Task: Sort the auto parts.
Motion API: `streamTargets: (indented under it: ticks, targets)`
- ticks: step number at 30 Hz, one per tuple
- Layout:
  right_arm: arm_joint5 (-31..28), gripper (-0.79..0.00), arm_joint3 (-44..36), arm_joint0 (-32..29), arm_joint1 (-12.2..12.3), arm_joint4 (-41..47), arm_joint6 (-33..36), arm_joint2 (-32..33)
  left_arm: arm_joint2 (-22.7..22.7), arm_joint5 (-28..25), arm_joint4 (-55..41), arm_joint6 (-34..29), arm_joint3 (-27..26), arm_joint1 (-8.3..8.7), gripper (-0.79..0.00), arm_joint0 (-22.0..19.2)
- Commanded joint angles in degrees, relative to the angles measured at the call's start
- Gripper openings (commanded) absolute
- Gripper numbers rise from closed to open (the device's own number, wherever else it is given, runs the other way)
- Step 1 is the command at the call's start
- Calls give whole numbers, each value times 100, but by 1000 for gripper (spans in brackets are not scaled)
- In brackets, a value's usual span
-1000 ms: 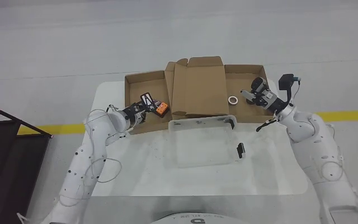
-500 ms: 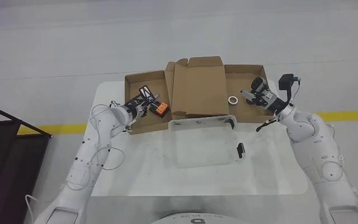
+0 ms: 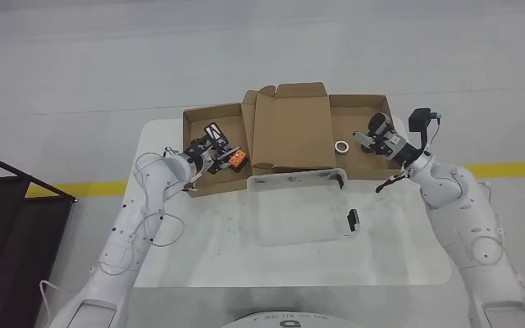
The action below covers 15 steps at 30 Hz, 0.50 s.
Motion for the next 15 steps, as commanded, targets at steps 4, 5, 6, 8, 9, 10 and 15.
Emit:
streamTargets:
  ticks: [4, 5, 6, 8, 9, 10, 15]
  targets:
    - [0, -1, 0, 0, 0, 0, 0, 0, -22, 11, -68, 63, -14, 1, 0, 26]
    - [0, -1, 0, 0, 0, 0, 0, 0, -21, 11, -61, 60, -13, 1, 0, 25]
    - [0, -1, 0, 0, 0, 0, 0, 0, -20, 11, -57, 57, -12, 1, 0, 24]
    - [0, 0, 0, 0, 0, 0, 0, 0, -19, 10, -56, 55, -12, 1, 0, 23]
    - [0, 0, 0, 0, 0, 0, 0, 0, -19, 10, -56, 55, -11, 1, 0, 23]
    - [0, -1, 0, 0, 0, 0, 0, 0, -19, 10, -56, 54, -11, 1, 0, 23]
    - [0, 0, 0, 0, 0, 0, 0, 0, -19, 10, -56, 54, -11, 1, 0, 23]
